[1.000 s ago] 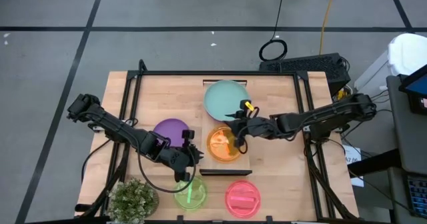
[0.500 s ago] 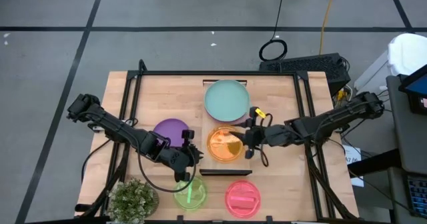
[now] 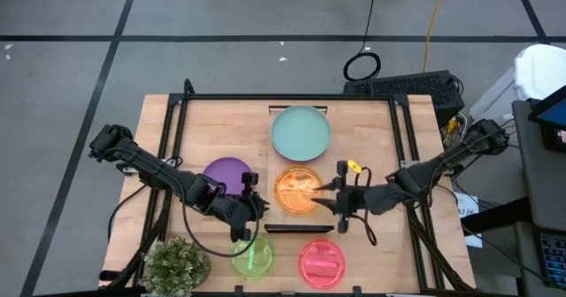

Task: Place and stack plates onto a shelf
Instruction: Stack the transparent pink plate on top of the transparent orange plate on the shelf

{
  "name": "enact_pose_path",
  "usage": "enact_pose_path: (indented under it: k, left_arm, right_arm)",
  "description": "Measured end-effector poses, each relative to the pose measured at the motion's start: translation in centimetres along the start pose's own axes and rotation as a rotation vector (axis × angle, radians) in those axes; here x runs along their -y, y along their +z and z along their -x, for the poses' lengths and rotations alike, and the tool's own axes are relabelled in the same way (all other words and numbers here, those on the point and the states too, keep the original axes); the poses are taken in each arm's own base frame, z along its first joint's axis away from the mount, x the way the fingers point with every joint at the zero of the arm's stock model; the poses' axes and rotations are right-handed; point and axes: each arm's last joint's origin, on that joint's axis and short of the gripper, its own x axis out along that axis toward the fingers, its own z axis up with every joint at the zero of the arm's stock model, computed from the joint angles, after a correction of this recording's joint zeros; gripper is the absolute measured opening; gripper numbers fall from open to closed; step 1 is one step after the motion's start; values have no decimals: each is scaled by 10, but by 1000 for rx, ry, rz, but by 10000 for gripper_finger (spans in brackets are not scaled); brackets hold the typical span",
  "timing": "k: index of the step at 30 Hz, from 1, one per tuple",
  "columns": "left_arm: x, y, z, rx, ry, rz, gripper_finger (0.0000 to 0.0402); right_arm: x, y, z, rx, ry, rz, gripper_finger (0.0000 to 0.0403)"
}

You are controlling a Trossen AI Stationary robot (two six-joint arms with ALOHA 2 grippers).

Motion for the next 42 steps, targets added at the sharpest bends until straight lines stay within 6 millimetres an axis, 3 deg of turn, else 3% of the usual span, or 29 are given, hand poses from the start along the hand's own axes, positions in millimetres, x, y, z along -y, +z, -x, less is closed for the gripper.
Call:
enact_pose_path:
  k: [11,22,36,42]
  left_arm:
    - [0,0,0,0,0,-75,61]
    - [4,-2,2,-14,-7,-19,61]
    - [23,-3,10,0,-50,98,61]
    - [31,-4,14,4,-70,145,61]
  right_arm:
    - [-37,7,26,49,146,-91,107]
    - [-72,6,45,43,274,-195,107]
    - [-148,-25,67,-98,454,-174,82]
    - [-178,-47,64,-177,470,-136,82]
